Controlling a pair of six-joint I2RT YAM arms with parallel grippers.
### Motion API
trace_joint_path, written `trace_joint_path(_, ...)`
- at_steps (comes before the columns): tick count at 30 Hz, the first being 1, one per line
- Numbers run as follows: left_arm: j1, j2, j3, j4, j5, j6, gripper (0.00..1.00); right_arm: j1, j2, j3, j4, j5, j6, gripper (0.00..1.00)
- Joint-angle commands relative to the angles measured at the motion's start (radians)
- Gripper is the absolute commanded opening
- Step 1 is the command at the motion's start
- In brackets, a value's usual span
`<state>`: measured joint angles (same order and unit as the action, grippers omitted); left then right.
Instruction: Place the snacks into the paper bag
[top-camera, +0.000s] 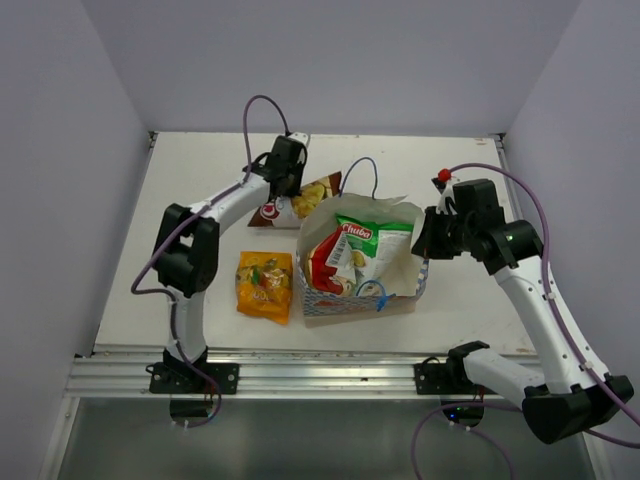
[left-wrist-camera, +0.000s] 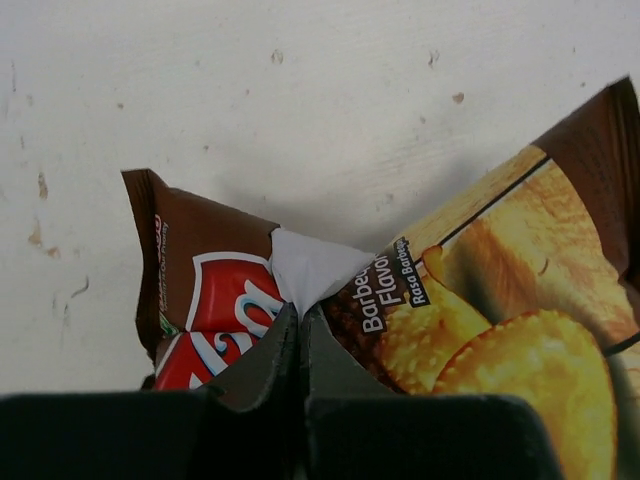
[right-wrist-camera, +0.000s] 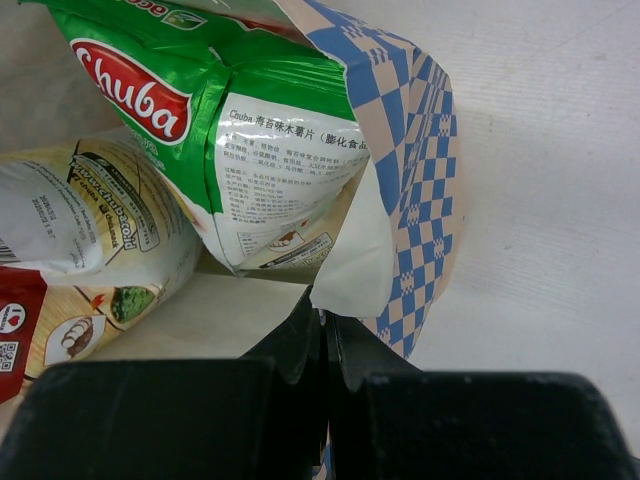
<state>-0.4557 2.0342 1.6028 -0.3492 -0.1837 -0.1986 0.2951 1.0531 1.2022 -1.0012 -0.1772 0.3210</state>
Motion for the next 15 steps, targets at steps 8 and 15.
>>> trace_joint_path(8,-0.026,-0.420,0.106,-0.212,0.009,-0.073,0.00,0.006,-0.007,0.007,0.033,-0.022,0.003,0.00)
trace_joint_path(15,-0.135,-0.635,0.175,-0.200,0.173,-0.143,0.00,0.006,-0.019,-0.009,0.036,-0.028,-0.005,0.00)
